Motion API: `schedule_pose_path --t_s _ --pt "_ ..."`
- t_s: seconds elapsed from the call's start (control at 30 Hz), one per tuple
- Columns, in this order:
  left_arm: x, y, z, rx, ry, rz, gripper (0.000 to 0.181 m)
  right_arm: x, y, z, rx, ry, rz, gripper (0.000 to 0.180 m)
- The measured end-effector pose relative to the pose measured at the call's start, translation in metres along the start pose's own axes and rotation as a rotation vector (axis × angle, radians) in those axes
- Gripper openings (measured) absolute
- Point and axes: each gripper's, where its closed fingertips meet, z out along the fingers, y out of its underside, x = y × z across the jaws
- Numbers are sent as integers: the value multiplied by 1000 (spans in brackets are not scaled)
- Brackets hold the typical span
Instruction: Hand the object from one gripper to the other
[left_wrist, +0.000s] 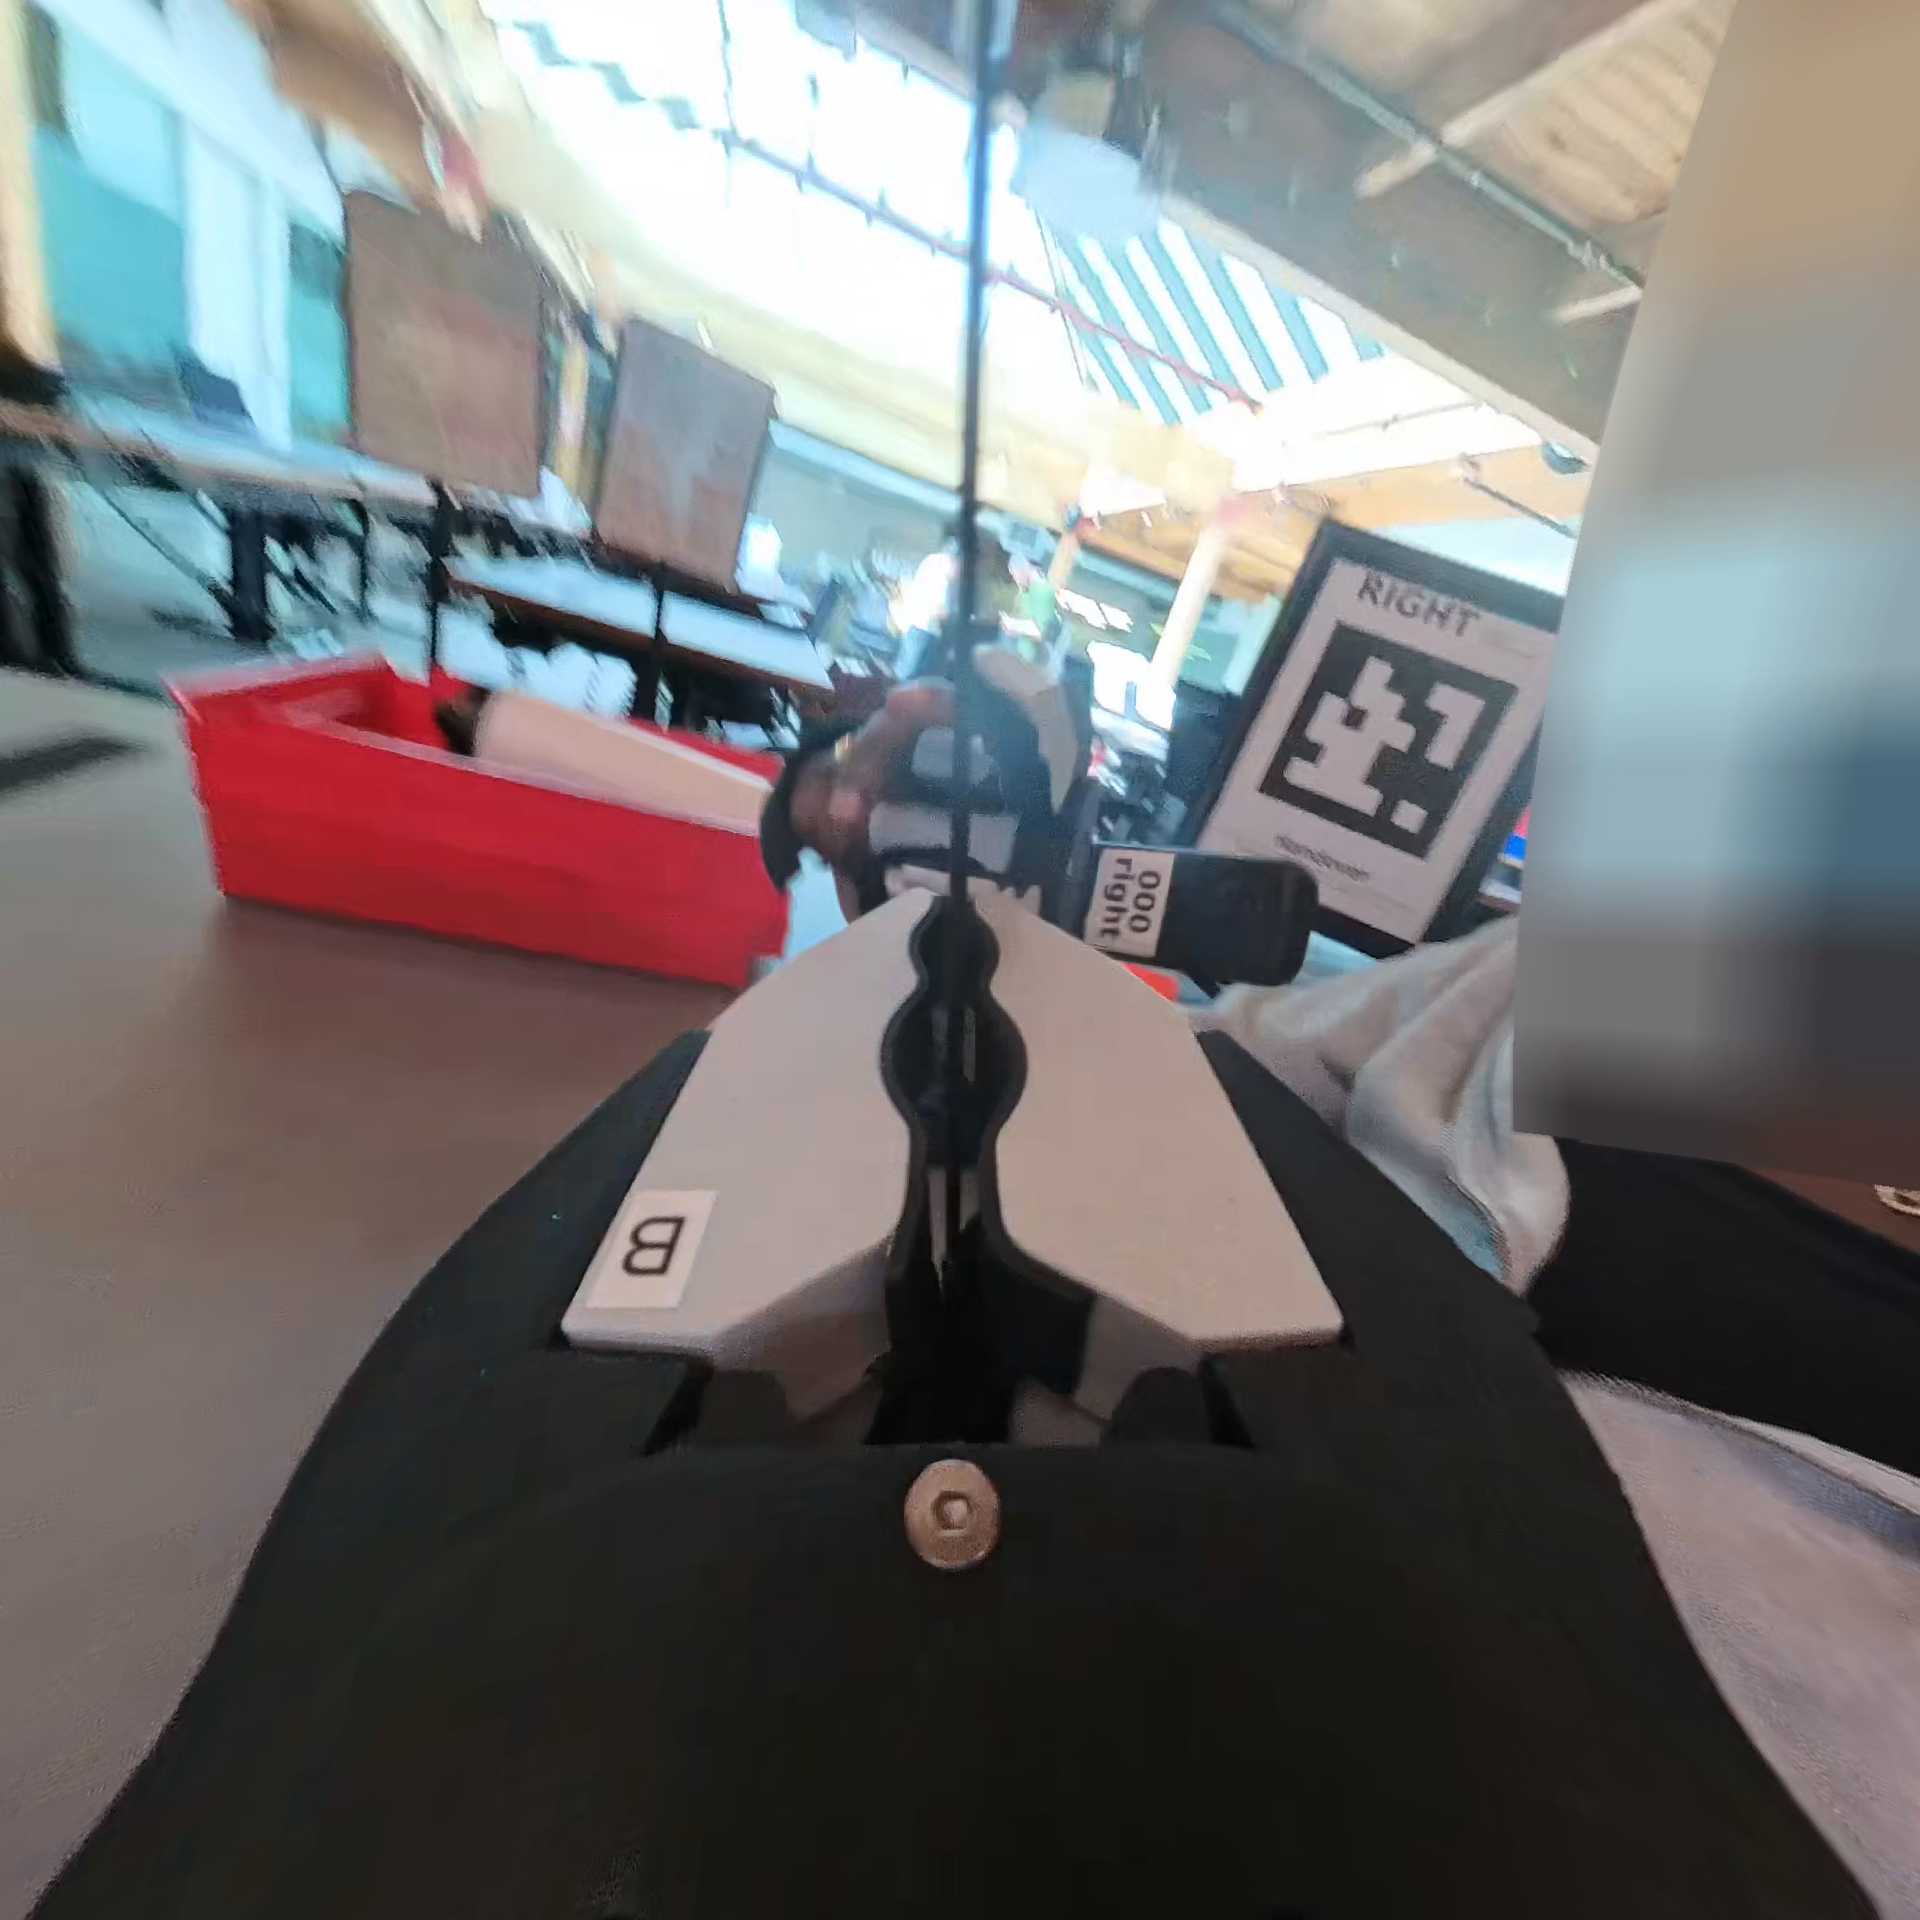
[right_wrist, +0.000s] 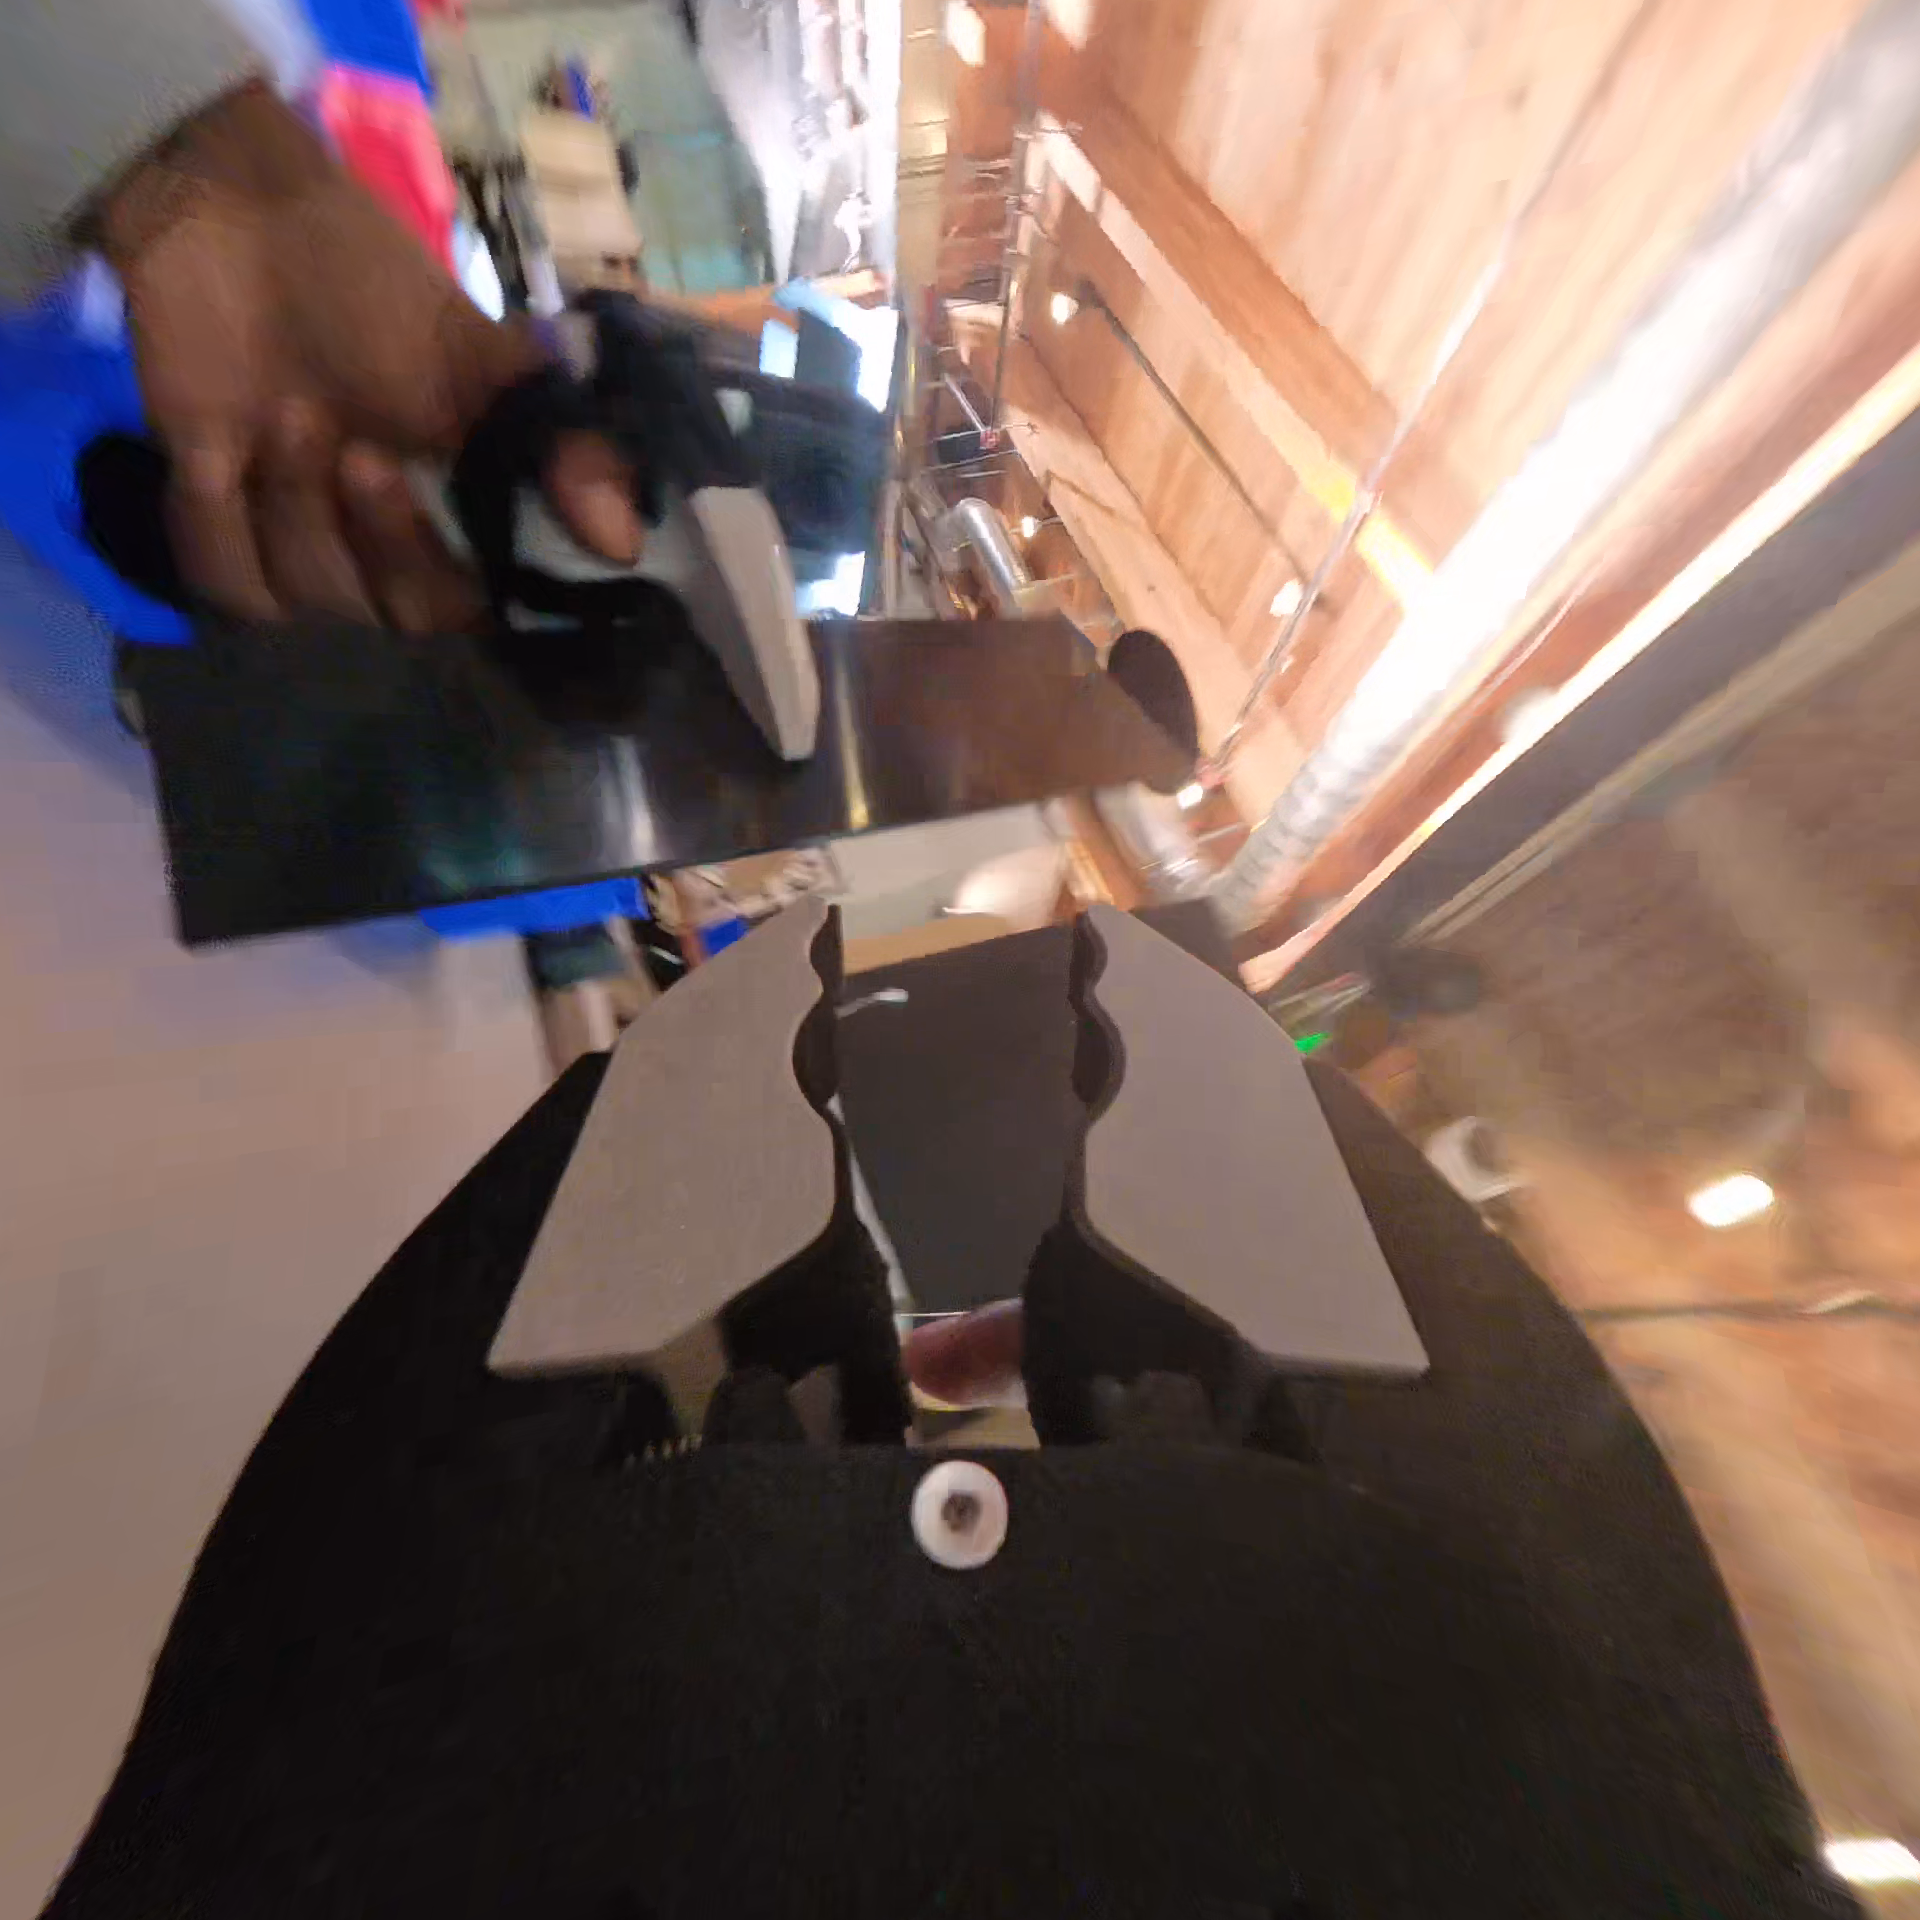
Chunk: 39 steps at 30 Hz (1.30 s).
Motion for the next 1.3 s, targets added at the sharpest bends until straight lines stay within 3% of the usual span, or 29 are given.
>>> schedule_pose_path --t_s 0.03,0.13,0.27,0.33,0.43,0.63,0.77,0.83,0.9,1.03,1.13,1.23,1.3 --pt "-1 -7 -3 33 -26 36 1 7 4 -1 6 -5 158 42" --pt "-8 -13 -9 32 -131 181 1 8 15 3 41 -149 774 40" --pt "-11 -7 -5 -17 -197 346 1 -2 8 8 200 -456 1665 67" --pt "-14 -1 -1 -48 -205 333 2 -6 11 8 234 -512 1883 68" --pt "-20 8 1 -95 -217 321 1 -16 12 10 214 -533 1924 60" --pt "-20 21 7 -148 -194 299 2 -26 1 10 220 -511 1735 33" --pt "-18 25 9 -161 -166 279 1 -34 -3 8 201 -542 1640 2" --pt "-14 25 10 -156 -137 262 2 -34 -7 6 229 -545 1556 1" --pt "-12 17 9 -101 -133 253 16 -30 -10 3 247 -512 1401 1" --pt "-2 -28 -13 190 -66 128 45 -5 -17 -6 314 -301 936 0" --pt "-6 -50 -36 338 -25 -55 57 3 -25 -16 301 -111 372 1" --pt "-15 -33 -30 220 -23 -171 54 -15 -24 -14 169 -63 -173 2" --pt "-11 -8 -15 68 -2 -200 50 -32 -26 -11 140 -91 -401 2"
